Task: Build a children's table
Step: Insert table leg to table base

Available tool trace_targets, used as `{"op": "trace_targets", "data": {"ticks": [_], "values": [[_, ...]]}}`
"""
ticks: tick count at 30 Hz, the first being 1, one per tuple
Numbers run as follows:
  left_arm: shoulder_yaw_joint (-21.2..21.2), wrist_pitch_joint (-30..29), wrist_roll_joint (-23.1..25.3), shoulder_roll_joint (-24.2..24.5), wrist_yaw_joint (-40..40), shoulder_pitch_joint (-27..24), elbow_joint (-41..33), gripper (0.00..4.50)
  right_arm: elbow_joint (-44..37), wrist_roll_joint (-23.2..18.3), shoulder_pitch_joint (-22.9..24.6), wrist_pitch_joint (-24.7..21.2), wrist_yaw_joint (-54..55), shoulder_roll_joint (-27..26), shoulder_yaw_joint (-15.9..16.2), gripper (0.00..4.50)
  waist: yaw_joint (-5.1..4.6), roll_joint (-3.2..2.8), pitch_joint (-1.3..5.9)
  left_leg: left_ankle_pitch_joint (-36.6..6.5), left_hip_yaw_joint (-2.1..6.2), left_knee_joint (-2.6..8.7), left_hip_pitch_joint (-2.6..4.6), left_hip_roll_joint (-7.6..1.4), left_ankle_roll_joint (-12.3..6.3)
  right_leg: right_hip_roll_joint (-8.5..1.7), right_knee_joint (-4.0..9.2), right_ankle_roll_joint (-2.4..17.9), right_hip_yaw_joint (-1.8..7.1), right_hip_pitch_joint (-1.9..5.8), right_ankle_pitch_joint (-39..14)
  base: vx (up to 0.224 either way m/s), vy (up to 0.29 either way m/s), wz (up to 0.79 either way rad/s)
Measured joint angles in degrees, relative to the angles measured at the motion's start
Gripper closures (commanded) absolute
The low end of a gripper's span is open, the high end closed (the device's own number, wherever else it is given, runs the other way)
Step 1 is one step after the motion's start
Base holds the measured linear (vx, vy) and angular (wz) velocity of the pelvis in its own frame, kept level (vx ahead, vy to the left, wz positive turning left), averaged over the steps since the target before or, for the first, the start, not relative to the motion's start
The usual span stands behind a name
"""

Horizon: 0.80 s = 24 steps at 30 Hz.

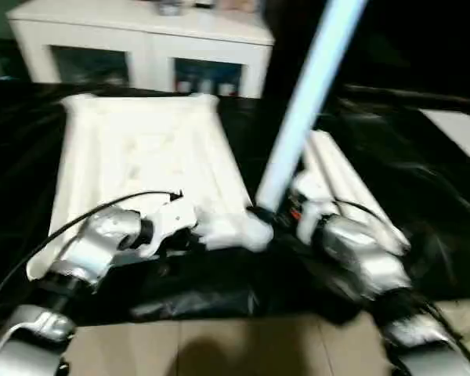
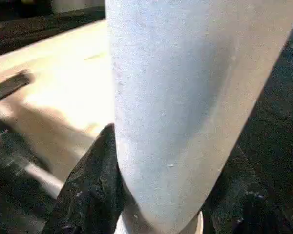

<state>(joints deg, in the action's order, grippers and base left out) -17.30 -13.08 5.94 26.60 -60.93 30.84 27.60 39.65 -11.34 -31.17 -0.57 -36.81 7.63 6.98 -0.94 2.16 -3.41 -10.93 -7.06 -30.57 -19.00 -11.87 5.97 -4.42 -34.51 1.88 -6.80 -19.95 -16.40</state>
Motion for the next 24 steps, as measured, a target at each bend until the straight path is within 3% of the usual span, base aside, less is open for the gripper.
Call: {"op": "trace_targets", "data": {"ticks": [1,2,3,4,5,6,7,8,9,12,15,24], "values": [[-0.08,-2.3,0.54,-1.29,1.31,0.47,-0.64,4.5,0.6,0.0,-0.39,0.2,1.55,-0.1,-0.6,2.66,1.16,0.65,0.14,0.01,-1.74,0.11,0.01,-0.18,0.01,-0.34,-3.61,0.33,1.31,0.49,-0.91,-0.11,-0.019,0.11],[0.31,-4.62,0.68,-1.76,2.78,0.65,-1.8,4.5,1.81,0.04,-1.81,0.21,3.45,-0.8,-0.99,2.66,2.23,2.37,0.35,0.04,-3.34,0.2,-0.01,0.29,0.05,-0.94,-4.36,0.09,3.29,1.53,-2.79,0.038,-0.138,0.04],[1.24,-7.44,0.69,-2.93,4.19,0.97,-3.12,4.5,2.78,0.3,-3.8,0.23,6.36,-1.36,-1.22,2.66,3.41,2.11,0.06,-1.37,-2.05,-2.68,-0.34,0.45,-0.46,-0.95,-4.68,-2.99,3.91,0.35,-2.75,0.038,-0.138,0.04],[1.55,-9.97,0.58,-3.79,4.89,0.82,-4.13,4.5,3.94,0.73,-5.02,0.23,8.8,-2.2,-1.39,2.66,4.25,0.99,0.06,-1.67,0.37,-4.43,-0.66,0.77,-0.98,-0.95,-4.5,-2.99,3.11,0.15,-2.75,0.086,-0.088,-0.51],[1.44,-13.0,0.62,-5.09,5.84,1.24,-5.32,4.5,4.82,0.92,-6.2,0.29,11.4,-2.8,-2.01,2.66,4.28,-0.74,0.19,-1.62,1.7,-3.55,-0.17,1.12,1.1,-0.82,-3.91,-2.78,1.72,-0.19,-2.55,0.008,0.039,-0.4],[1.46,-14.8,0.81,-5.59,7.04,1.27,-6.33,4.5,5.59,0.93,-7.0,0.39,12.82,-3.17,-2.33,2.66,4.11,-0.82,0.18,-1.27,1.33,-2.36,-0.15,0.95,1.45,-0.72,-3.12,-1.9,1.75,-0.27,-1.52,0.008,0.039,-0.4],[1.44,-16.34,1.46,-5.81,8.06,1.34,-7.31,4.5,6.64,0.92,-7.66,0.38,13.94,-3.81,-2.83,2.66,3.92,-0.49,0.08,-0.9,0.67,-1.37,-0.05,0.84,1.43,-0.55,-2.42,-1.55,2.11,-0.31,-0.13,-0.064,-0.017,0.17],[1.33,-17.41,1.9,-5.83,8.69,1.48,-7.83,4.5,7.52,0.91,-8.08,0.38,14.91,-4.39,-3.13,2.66,3.81,0.31,0.11,-0.82,0.1,-0.88,0.02,0.66,1.4,-0.28,-2.33,-1.16,2.73,-0.57,0.65,-0.078,-0.082,0.3],[1.19,-18.48,2.54,-5.87,9.31,1.51,-8.54,4.5,8.6,0.85,-8.72,0.38,15.75,-4.94,-3.44,2.66,3.69,0.63,-0.01,-0.82,-0.31,-0.91,0.11,0.15,1.41,0.34,-2.23,-1.27,3.13,-0.78,0.67,-0.078,-0.082,0.3],[1.1,-22.16,3.45,-5.76,10.33,1.51,-10.7,4.5,11.05,0.92,-10.85,0.38,18.13,-6.58,-4.25,2.66,2.95,0.34,-0.14,-0.83,-0.22,-0.52,-0.1,0.0,1.43,0.42,-1.55,-1.35,3.0,-0.93,0.63,-0.023,-0.021,0.02],[0.97,-24.91,3.72,-6.09,11.25,1.52,-12.56,4.5,12.94,1.12,-12.63,0.38,19.64,-7.41,-4.35,2.66,2.66,0.43,-0.1,-0.83,-0.24,0.14,-0.31,0.01,1.42,0.67,-0.48,-1.34,3.09,-0.85,0.7,0.0,0.0,0.0],[1.34,-25.71,3.61,-6.82,13.19,1.38,-14.05,4.5,15.74,2.42,-15.57,0.81,21.35,-8.07,-4.9,2.66,2.64,0.68,-0.05,0.25,-0.93,0.17,-0.53,-0.15,1.49,0.94,-0.23,-1.47,3.62,-1.34,2.4,0.0,0.0,0.0]]}}
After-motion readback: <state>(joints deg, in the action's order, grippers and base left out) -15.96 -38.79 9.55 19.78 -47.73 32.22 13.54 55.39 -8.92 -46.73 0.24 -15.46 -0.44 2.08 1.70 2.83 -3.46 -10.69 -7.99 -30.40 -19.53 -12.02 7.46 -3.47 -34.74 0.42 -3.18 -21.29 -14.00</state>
